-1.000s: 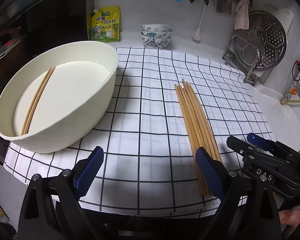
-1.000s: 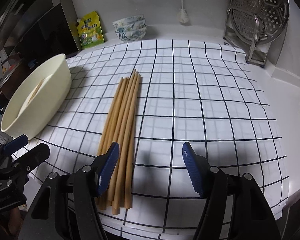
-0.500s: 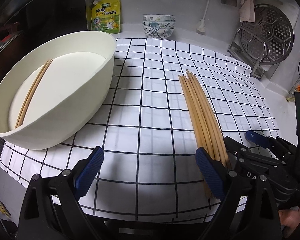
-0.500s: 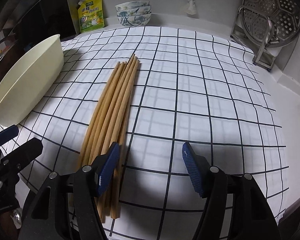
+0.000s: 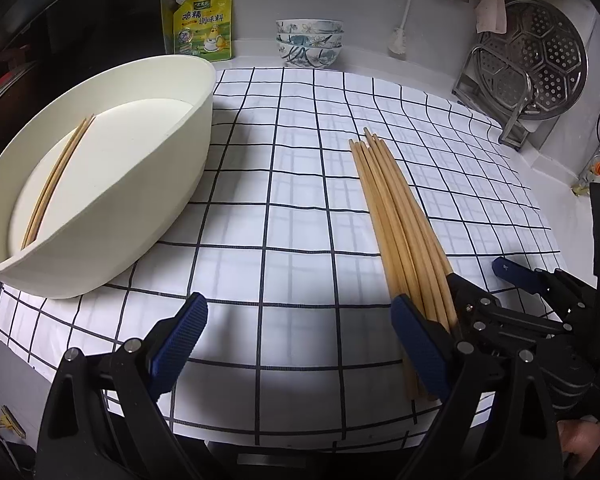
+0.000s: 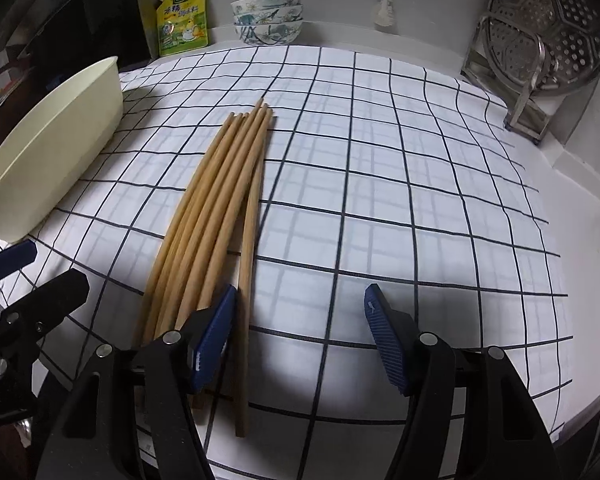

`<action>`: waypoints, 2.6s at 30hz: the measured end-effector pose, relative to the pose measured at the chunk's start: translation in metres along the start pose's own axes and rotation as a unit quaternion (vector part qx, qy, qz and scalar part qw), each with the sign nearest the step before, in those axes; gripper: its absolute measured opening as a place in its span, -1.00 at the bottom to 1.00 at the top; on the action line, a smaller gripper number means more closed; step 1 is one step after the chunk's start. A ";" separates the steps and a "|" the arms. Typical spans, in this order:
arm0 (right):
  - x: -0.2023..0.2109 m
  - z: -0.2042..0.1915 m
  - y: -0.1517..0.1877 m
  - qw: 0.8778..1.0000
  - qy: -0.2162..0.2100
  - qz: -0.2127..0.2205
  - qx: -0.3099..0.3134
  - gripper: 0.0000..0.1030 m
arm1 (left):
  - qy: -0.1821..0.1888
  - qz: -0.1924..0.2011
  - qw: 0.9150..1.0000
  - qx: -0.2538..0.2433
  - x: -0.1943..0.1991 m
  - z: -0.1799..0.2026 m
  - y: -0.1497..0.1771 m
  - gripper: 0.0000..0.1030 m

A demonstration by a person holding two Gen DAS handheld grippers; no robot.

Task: Organize utensils
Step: 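Grasp another chopstick with the left tool while the right tool grasps one too, then carry both chopsticks into the cream basin and open both tools beside the others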

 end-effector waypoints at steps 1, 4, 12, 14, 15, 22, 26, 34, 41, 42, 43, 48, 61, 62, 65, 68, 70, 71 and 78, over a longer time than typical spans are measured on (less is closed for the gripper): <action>0.000 0.002 0.000 1.000 0.002 0.001 -0.002 0.22 | 0.001 -0.002 1.000 0.000 -0.001 0.001 0.000 0.77; 0.000 0.012 0.001 1.000 0.000 0.003 -0.015 0.22 | 0.005 -0.010 1.000 0.002 -0.009 0.006 0.001 0.79; 0.002 0.040 0.003 0.999 0.004 0.014 -0.046 0.22 | -0.009 -0.012 1.000 -0.003 -0.025 0.017 -0.001 0.79; 0.002 0.040 0.004 0.999 0.002 0.015 -0.044 0.22 | -0.010 -0.014 1.000 -0.002 -0.028 0.018 -0.002 0.79; 0.002 0.039 0.004 0.999 0.002 0.015 -0.043 0.22 | -0.012 -0.017 1.000 -0.003 -0.030 0.019 -0.002 0.79; 0.002 0.038 0.003 0.999 -0.004 0.019 -0.043 0.22 | -0.037 -0.011 0.999 -0.003 -0.037 0.021 -0.008 0.80; 0.001 0.037 0.001 0.999 -0.001 0.019 -0.039 0.22 | -0.053 -0.011 0.998 -0.014 -0.040 0.021 -0.009 0.80; -0.007 0.021 -0.012 1.000 0.008 0.020 -0.006 0.22 | -0.041 -0.006 0.999 -0.020 -0.039 0.022 -0.015 0.28; -0.010 0.012 -0.020 0.999 -0.007 0.034 0.005 -0.10 | -0.033 -0.004 0.999 -0.016 -0.040 0.025 -0.021 -0.23; -0.010 0.011 -0.021 0.999 -0.007 0.036 0.007 -0.20 | -0.032 -0.003 0.999 -0.017 -0.039 0.026 -0.021 -0.30; -0.010 0.010 -0.021 0.999 -0.008 0.036 0.009 -0.28 | -0.029 -0.003 0.999 -0.019 -0.039 0.028 -0.022 -0.45; -0.009 0.009 -0.023 0.999 -0.008 0.040 0.010 -0.83 | -0.017 -0.007 1.000 -0.024 -0.039 0.033 -0.022 -0.85; -0.001 0.057 -0.021 0.994 -0.028 0.056 -0.090 -0.87 | 0.001 -0.008 1.000 -0.015 -0.028 0.030 -0.021 -0.86; 0.001 0.061 -0.022 0.993 -0.027 0.060 -0.096 -0.87 | 0.002 -0.005 1.000 -0.016 -0.026 0.030 -0.022 -0.86; 0.007 0.068 -0.021 0.991 -0.029 0.065 -0.110 -0.87 | 0.008 0.003 1.000 -0.016 -0.017 0.031 -0.026 -0.86; 0.015 0.067 -0.023 0.990 -0.029 0.074 -0.114 -0.87 | 0.013 0.016 1.000 -0.017 -0.005 0.030 -0.031 -0.86; 0.023 0.063 -0.025 0.990 -0.031 0.082 -0.112 -0.87 | 0.020 0.025 0.999 -0.016 0.003 0.028 -0.036 -0.86; 0.028 0.060 -0.026 0.990 -0.033 0.086 -0.111 -0.87 | 0.023 0.029 0.999 -0.015 0.007 0.026 -0.038 -0.86; 0.049 0.030 -0.039 0.988 -0.053 0.105 -0.101 -0.87 | 0.040 0.061 0.997 -0.010 0.033 0.012 -0.056 -0.86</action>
Point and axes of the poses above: each gripper's, at about its wrist camera, not at the fingertips, and x roughly against the way its jaws point, z to its right, y to its underside, the point moved 7 cm from there along -x, roughly the way its jaws point, and after that the axes turned 5 degrees about -z, right-handed, at the moved point
